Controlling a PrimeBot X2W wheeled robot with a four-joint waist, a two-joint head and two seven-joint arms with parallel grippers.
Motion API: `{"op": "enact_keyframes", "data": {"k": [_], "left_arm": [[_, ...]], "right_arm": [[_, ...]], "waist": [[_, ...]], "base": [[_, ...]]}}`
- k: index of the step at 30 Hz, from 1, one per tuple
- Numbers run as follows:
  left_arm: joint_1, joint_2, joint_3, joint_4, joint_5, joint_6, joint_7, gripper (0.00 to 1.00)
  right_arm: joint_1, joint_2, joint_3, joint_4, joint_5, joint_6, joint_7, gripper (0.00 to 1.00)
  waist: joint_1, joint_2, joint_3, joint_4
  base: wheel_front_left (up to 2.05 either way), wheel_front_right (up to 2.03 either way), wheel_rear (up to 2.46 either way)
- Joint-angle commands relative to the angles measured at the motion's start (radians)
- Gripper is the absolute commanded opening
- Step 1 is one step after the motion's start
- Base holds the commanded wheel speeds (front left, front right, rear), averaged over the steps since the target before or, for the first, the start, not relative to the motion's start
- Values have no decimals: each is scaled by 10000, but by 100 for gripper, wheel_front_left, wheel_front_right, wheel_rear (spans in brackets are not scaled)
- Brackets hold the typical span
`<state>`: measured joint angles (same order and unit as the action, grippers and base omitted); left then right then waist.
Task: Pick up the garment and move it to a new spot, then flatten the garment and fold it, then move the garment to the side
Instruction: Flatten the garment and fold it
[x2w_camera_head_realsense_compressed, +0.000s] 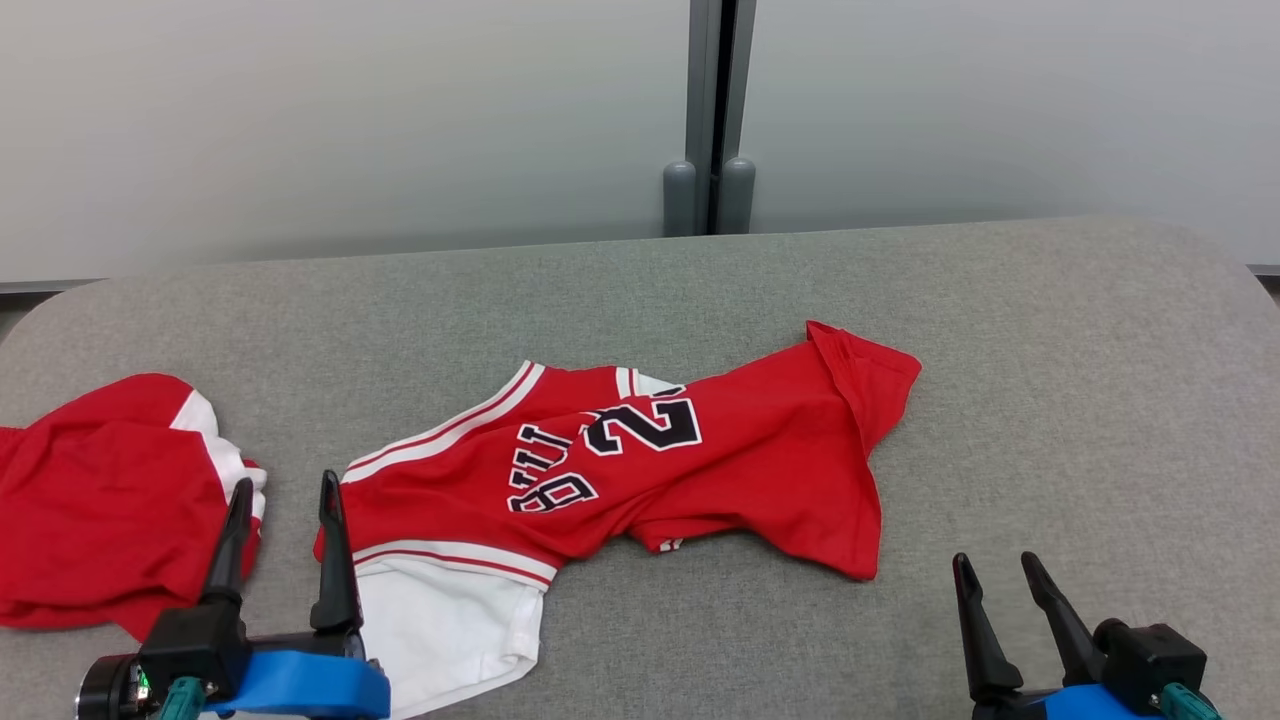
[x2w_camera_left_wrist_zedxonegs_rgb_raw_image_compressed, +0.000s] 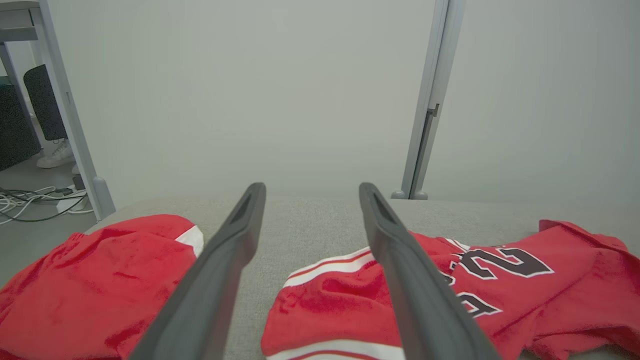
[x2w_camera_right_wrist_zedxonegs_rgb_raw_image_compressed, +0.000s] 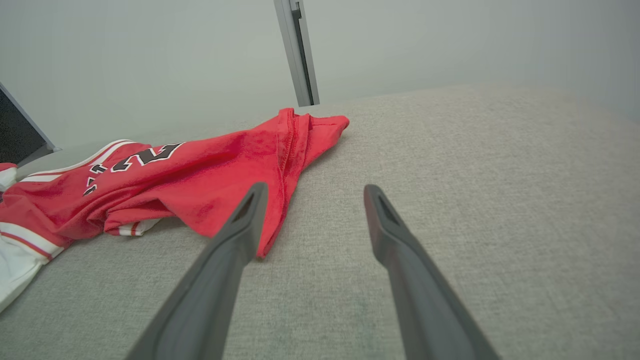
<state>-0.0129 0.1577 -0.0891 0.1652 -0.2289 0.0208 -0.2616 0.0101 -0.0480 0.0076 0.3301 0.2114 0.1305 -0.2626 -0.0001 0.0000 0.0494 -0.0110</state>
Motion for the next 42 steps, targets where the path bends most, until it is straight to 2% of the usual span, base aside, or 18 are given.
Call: {"op": "enact_keyframes", "data": {"k": [1, 11, 21, 29, 38, 41, 42], "left_arm": [[79, -20, 67, -95, 109, -38, -48, 100], [761, -539, 536, -165, 831, -378, -48, 100], [367, -794, 624, -135, 1103, -617, -48, 100], [187, -949, 371, -78, 1274, -757, -48, 100], [-57, -1043, 50, 90, 1269, -857, -48, 100], [-164, -1062, 3, 120, 1255, -888, -48, 100], [-172, -1056, 5, 134, 1248, -892, -48, 100]], "right_arm": [[107, -44, 4, 1, -62, 5, -32, 100], [181, -44, 91, 158, -104, 5, 55, 100], [-1202, -44, 436, 588, -485, 5, 411, 100], [-2476, -47, 291, 2270, -726, 5, 751, 100], [-2890, -44, 223, 4258, -560, 5, 677, 100], [-3024, -33, 478, 4827, -274, 5, 729, 100], [-3077, -27, 643, 4967, -122, 6, 738, 69]], "waist": [[1, 0, -11, 17], [1, 0, -132, 241], [1, 0, 121, 459], [1, 0, 429, 835], [1, 0, 730, 1215], [1, 0, 793, 1281], [1, 0, 806, 1295]], "base": [[0, 0, 0], [0, 0, 0], [0, 0, 0], [0, 0, 0], [0, 0, 0], [0, 0, 0], [0, 0, 0]]}}
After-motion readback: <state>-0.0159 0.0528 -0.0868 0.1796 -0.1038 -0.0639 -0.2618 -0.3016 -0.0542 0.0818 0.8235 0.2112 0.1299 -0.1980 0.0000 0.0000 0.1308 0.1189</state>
